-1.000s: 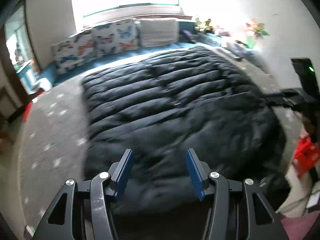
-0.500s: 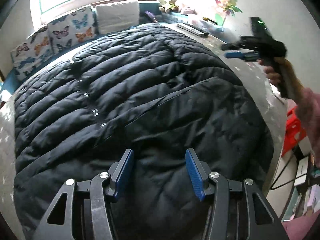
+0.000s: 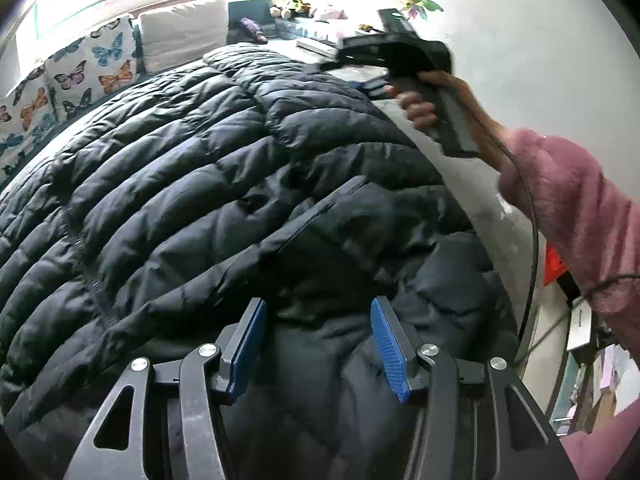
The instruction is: Fold large clothes
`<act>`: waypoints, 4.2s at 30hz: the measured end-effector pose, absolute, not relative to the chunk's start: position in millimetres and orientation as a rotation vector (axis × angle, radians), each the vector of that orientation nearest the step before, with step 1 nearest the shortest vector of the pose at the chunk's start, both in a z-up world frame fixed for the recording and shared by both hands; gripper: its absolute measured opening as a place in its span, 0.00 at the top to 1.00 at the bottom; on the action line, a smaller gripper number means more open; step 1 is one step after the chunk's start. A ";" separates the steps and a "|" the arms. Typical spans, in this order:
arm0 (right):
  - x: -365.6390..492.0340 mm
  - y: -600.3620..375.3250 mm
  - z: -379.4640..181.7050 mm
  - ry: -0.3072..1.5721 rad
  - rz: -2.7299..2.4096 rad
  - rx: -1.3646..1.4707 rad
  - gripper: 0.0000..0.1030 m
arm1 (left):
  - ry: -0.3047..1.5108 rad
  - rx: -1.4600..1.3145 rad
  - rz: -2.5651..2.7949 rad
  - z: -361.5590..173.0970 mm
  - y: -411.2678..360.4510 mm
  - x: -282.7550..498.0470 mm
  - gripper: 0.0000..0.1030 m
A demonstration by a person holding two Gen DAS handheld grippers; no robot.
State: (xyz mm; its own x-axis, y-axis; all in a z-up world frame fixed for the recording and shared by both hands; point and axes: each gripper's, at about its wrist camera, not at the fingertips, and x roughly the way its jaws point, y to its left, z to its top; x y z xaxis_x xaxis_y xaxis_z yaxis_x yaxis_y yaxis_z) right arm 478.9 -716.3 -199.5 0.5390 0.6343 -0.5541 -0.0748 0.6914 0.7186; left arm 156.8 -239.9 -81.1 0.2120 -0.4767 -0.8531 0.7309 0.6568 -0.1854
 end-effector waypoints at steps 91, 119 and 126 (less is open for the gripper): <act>196.4 -425.9 -110.4 0.770 0.740 -0.248 0.52 | 0.859 -0.171 -0.404 -31.3 38.8 77.8 0.44; 261.3 -527.9 -160.9 0.801 0.384 -0.125 0.49 | 0.818 -0.153 -0.238 -32.5 82.6 88.7 0.37; 256.7 -512.3 -153.7 0.788 0.396 -0.181 0.49 | 0.735 -0.061 -0.249 -29.5 63.3 90.8 0.85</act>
